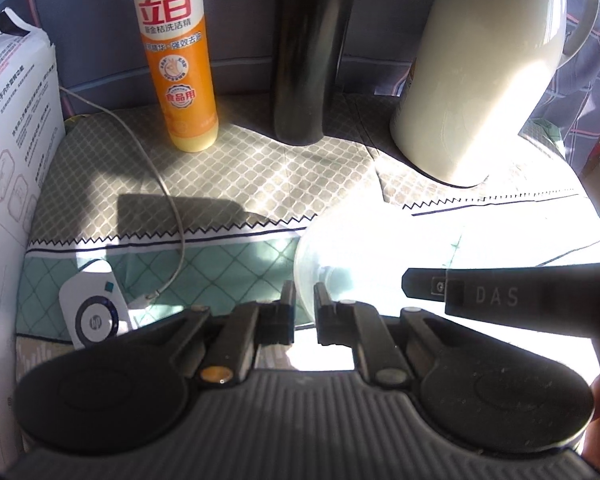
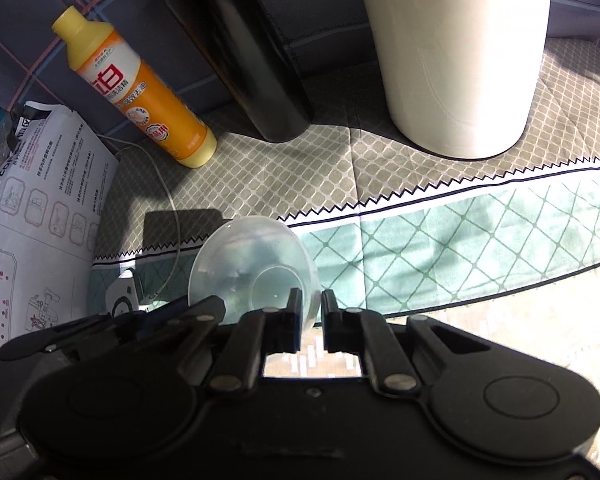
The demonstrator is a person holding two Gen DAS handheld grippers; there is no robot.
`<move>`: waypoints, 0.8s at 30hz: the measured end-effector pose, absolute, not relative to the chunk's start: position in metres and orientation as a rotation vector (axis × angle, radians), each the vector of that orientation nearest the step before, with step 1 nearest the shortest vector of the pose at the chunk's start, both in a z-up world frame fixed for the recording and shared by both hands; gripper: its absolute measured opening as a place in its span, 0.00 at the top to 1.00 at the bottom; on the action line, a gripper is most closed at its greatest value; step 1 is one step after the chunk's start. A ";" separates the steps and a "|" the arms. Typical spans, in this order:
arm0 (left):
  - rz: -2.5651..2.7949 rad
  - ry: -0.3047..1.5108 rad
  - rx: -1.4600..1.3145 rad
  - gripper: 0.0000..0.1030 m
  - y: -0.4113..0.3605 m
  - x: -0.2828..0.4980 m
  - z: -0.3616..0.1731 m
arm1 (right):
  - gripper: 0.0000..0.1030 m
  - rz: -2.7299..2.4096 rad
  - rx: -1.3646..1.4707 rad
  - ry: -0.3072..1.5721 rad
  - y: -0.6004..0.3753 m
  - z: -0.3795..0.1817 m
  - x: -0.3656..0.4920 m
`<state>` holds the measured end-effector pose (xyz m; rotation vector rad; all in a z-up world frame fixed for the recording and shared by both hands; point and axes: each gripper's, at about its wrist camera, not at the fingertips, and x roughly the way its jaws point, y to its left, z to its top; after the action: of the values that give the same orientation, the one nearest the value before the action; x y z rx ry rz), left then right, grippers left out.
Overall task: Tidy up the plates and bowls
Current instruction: 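Carry the clear bowl with both tools and lower it into the blue bowl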
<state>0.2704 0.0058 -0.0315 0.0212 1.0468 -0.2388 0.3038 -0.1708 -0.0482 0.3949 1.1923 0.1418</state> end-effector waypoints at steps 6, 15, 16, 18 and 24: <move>-0.275 1.042 0.023 0.91 -0.011 0.235 -0.011 | 0.91 0.142 0.398 1.171 -0.194 -0.025 0.262; -0.337 1.020 0.025 0.90 -0.035 0.169 0.022 | 0.91 0.136 0.348 1.132 -0.225 0.016 0.190; -0.345 1.014 0.029 0.90 -0.038 0.159 0.027 | 0.91 0.135 0.345 1.129 -0.228 0.018 0.184; -0.358 1.006 0.034 0.90 -0.043 0.146 0.034 | 0.91 0.133 0.342 1.120 -0.234 0.025 0.169; -0.401 1.000 0.046 0.90 -0.054 0.112 0.044 | 0.91 0.123 0.338 1.113 -0.248 0.038 0.125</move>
<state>0.1115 -0.0537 0.0443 0.0455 1.0001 -0.4012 0.1250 -0.2484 0.0384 0.3375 1.1133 0.1231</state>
